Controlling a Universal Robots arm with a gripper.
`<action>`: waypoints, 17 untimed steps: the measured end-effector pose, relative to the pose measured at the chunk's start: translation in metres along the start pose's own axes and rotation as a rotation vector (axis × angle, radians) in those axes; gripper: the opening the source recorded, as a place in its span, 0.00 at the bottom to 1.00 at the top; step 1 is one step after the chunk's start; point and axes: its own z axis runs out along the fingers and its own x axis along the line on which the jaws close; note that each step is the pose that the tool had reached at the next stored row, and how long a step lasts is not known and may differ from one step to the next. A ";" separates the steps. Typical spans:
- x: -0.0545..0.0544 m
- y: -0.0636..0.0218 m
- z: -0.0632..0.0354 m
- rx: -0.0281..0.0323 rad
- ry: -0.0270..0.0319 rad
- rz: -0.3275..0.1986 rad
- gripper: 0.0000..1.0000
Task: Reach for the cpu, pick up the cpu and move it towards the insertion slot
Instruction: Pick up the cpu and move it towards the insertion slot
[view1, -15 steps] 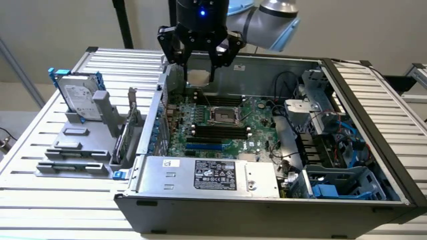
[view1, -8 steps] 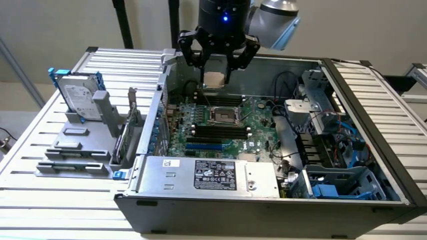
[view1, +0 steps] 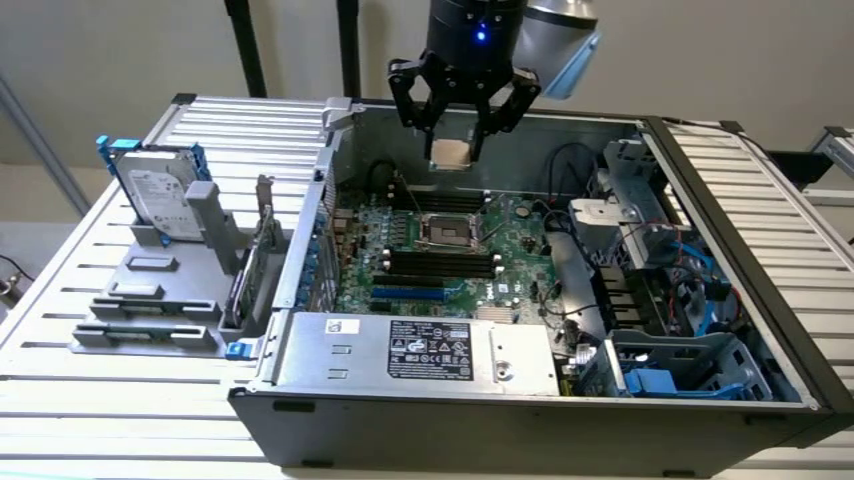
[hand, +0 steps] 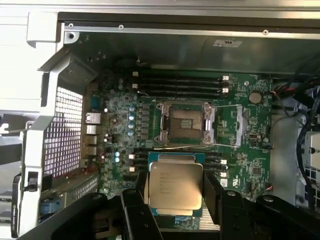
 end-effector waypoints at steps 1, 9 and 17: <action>-0.002 0.0040 0.0016 0.0024 0.0000 0.000 0.54; -0.011 0.0320 0.0122 0.0222 0.0004 0.001 0.54; -0.014 0.0443 0.0166 0.0376 0.0007 0.001 0.54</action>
